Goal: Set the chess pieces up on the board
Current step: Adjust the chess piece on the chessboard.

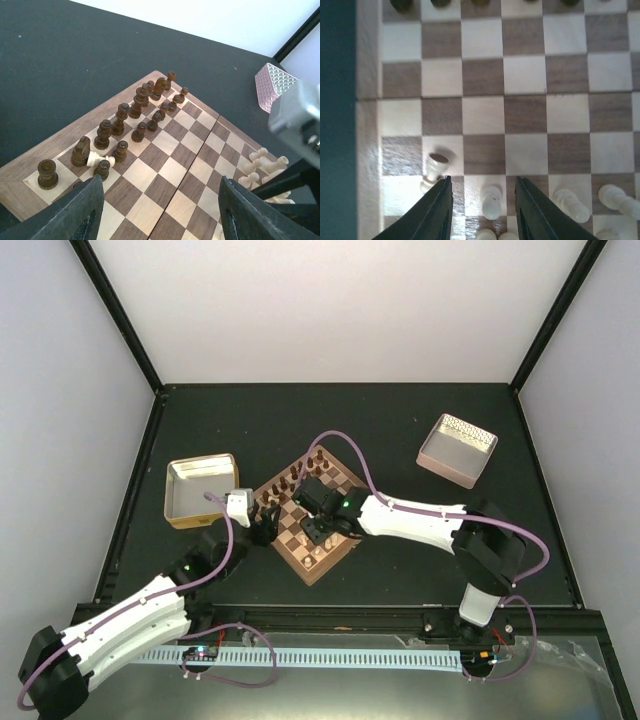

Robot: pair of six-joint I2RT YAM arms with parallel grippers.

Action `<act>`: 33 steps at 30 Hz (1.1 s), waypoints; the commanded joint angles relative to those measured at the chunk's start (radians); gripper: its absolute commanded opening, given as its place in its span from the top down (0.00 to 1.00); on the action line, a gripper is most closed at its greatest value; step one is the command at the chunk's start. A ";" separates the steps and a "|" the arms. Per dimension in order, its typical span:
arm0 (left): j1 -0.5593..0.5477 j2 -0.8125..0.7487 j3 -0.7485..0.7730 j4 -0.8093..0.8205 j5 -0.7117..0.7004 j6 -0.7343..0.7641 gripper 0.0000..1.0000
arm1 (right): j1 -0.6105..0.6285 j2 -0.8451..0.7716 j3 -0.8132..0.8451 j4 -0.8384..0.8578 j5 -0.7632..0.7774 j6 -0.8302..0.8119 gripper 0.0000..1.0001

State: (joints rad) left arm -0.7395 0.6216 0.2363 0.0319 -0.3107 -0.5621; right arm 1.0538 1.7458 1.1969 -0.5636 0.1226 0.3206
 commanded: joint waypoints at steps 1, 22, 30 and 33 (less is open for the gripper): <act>0.007 -0.005 0.001 0.014 -0.002 -0.012 0.35 | 0.005 -0.034 0.068 -0.023 0.026 0.039 0.63; 0.012 0.020 -0.023 0.087 0.129 0.027 0.40 | -0.017 -0.134 -0.033 -0.115 0.067 0.166 0.68; 0.012 0.027 -0.025 0.089 0.141 0.022 0.41 | -0.017 -0.119 -0.053 -0.136 0.049 0.173 0.74; 0.012 0.027 -0.025 0.086 0.140 0.020 0.41 | -0.017 -0.119 -0.066 -0.133 0.040 0.173 0.75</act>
State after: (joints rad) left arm -0.7334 0.6483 0.2123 0.0868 -0.1818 -0.5514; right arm 1.0409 1.6218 1.1492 -0.6884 0.1696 0.4808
